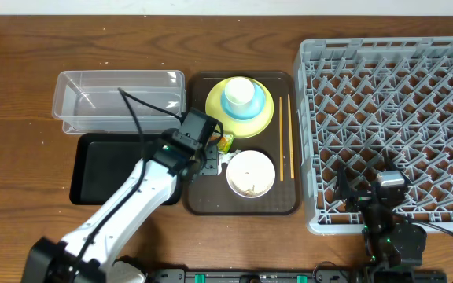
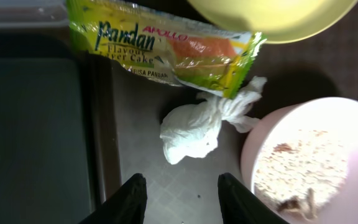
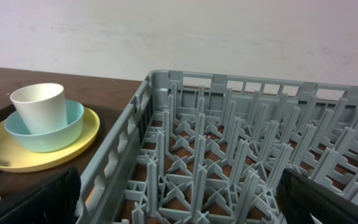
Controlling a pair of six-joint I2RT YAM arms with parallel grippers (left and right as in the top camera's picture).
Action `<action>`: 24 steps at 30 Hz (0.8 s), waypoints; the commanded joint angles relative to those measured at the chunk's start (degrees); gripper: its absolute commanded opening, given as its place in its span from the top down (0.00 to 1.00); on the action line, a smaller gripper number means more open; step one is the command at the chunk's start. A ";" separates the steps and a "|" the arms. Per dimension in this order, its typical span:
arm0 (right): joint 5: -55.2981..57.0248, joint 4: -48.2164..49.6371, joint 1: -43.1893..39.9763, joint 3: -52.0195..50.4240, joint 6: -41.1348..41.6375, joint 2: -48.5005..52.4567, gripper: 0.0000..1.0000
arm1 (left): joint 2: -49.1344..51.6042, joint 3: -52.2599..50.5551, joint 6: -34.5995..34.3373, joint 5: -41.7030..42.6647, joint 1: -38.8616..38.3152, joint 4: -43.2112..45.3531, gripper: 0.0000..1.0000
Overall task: Sort waste into correct bins and load items into the dishwasher rack
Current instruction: 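Reach the left gripper to the crumpled white tissue on the brown tray, then grasp the tissue with the left gripper and drop it into the clear bin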
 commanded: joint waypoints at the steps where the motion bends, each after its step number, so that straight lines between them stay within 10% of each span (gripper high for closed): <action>1: 0.13 -0.22 0.59 -0.07 -0.48 0.15 0.01 | 2.25 -0.55 -0.33 -1.09 -0.13 0.63 0.59; 24: 0.13 -0.22 0.59 -0.07 -0.46 0.15 0.01 | 13.38 -0.85 -0.31 -3.32 -3.87 7.39 0.60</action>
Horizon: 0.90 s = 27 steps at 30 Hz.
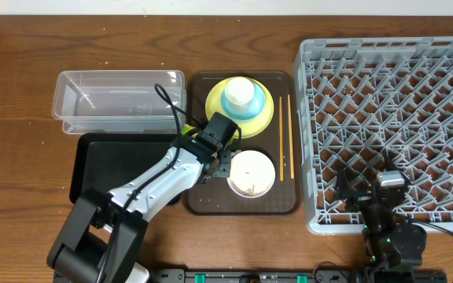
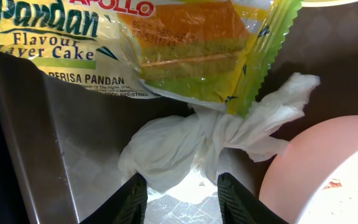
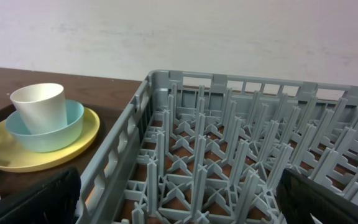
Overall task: Sort waste into correct bins and load items into the dishwasher rack
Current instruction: 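Grasp the tissue with the left gripper and drop it into the clear bin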
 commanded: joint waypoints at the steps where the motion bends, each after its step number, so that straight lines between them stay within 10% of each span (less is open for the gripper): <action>1: 0.15 -0.24 0.59 -0.07 -0.48 0.15 0.01 | 0.44 -1.09 -0.31 -1.84 -0.02 0.68 0.60; 10: 0.13 -0.22 0.59 -0.07 -0.46 0.15 0.01 | 0.44 -3.08 -0.31 -3.93 -0.09 2.97 0.60; 17: 0.13 -0.24 0.59 -0.07 -0.46 0.15 0.01 | 0.44 -3.13 -0.31 -3.91 -0.11 2.93 0.86; 27: 0.13 -0.22 0.59 -0.07 -0.46 0.15 0.01 | -1.40 -3.19 -0.28 -3.67 -0.13 0.85 0.94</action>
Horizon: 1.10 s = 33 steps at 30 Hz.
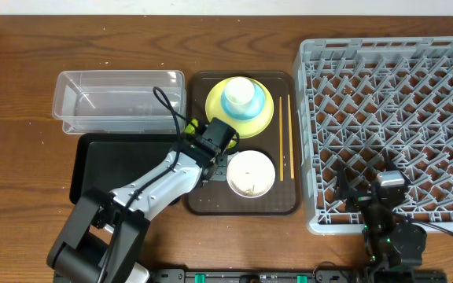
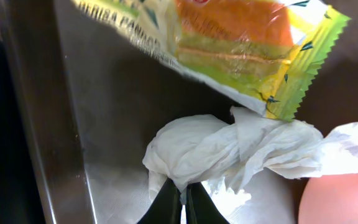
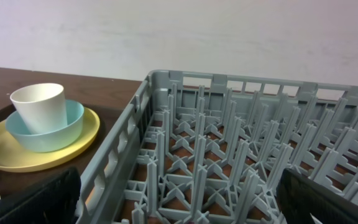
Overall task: Sort waste into correct bins and load items into the dishwasher rack
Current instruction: 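Grasp the tissue with the left gripper and drop it into the clear bin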
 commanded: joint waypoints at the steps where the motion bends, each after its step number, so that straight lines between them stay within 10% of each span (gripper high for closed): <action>1: 0.15 -0.22 0.59 -0.07 -0.46 0.15 0.01 | -2.49 0.46 -0.11 -0.46 -0.13 -2.14 0.94; 18: 0.13 -0.22 0.59 -0.07 -0.46 0.15 0.01 | -33.66 3.26 0.39 -7.17 8.48 -8.28 0.94; 33: 0.15 -0.22 0.59 -0.07 -0.46 0.15 0.01 | -14.51 3.26 3.82 1.53 29.97 14.86 0.93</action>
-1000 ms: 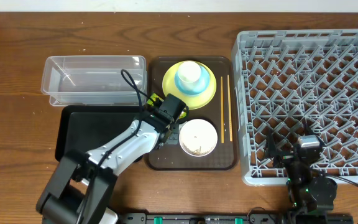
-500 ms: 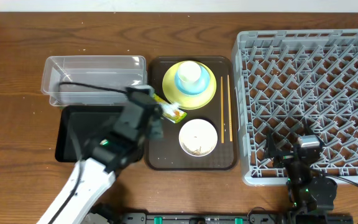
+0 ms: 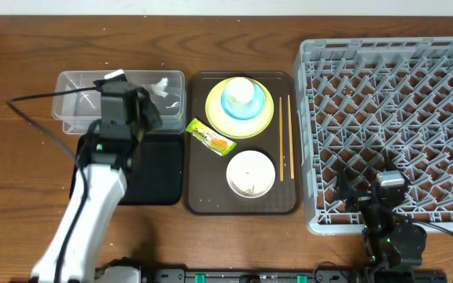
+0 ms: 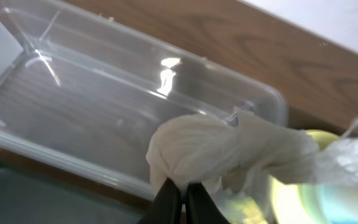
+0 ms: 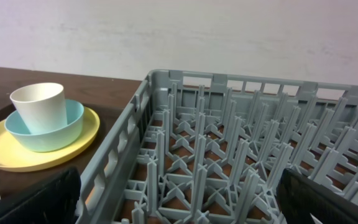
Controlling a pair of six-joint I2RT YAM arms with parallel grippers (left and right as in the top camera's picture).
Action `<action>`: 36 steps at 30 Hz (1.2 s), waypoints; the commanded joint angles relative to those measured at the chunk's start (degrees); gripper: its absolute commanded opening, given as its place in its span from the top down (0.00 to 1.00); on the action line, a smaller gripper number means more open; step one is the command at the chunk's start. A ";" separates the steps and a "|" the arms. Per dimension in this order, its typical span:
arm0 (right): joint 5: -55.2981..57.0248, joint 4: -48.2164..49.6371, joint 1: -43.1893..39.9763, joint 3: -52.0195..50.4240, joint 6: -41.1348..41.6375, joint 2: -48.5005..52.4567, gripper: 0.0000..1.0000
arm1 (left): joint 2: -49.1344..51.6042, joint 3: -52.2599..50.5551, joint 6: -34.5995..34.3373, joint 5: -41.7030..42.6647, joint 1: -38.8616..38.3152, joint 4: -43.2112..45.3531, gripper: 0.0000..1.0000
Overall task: Sort waste into correct bins and load items into the dishwasher rack
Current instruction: 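Grasp the tissue with the left gripper and drop it into the clear bin, then move the left gripper back and grasp the green Pandan cake wrapper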
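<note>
My left gripper (image 4: 180,194) is shut on a crumpled white tissue (image 4: 229,155), which hangs above the right part of the clear plastic bin (image 4: 73,106). The overhead view shows the tissue (image 3: 162,85) over that bin (image 3: 77,98). A green and orange Pandan cake wrapper (image 3: 211,137) lies on the brown tray (image 3: 203,196), beside a white bowl with food scraps (image 3: 250,174). A yellow plate (image 3: 262,118) carries a blue bowl and a white cup (image 3: 240,92). My right gripper (image 5: 179,205) rests open over the front of the grey dishwasher rack (image 3: 392,102).
A black bin (image 3: 160,169) sits in front of the clear one, partly under my left arm. Wooden chopsticks (image 3: 286,137) lie along the brown tray's right side, next to the rack's left wall.
My left gripper, which was down on the brown tray shut on the tissue, now holds it raised over the clear bin to the left. The wrapper stays on the tray.
My left gripper was open above the tissue on the brown tray, then open lower around it, then shut on it. Now it holds the tissue over the clear bin. The right arm has stayed still at the rack.
</note>
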 commanded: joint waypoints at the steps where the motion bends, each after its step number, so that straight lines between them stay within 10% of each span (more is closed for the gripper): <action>1: 0.13 -0.22 0.59 -0.07 -0.46 0.04 0.01 | 5.38 1.01 0.98 2.45 1.66 3.13 0.93; 9: 0.13 -0.22 0.59 -0.07 -0.46 0.04 0.01 | 8.70 1.57 4.87 2.40 1.75 6.10 0.47; 26: 0.13 -0.22 0.59 -0.07 -0.46 0.04 0.01 | -4.79 5.42 -5.73 12.22 -7.23 -26.49 0.45; 36: 0.13 -0.22 0.59 -0.07 -0.48 0.04 0.01 | -2.73 4.15 -6.45 5.97 -19.15 -27.54 0.45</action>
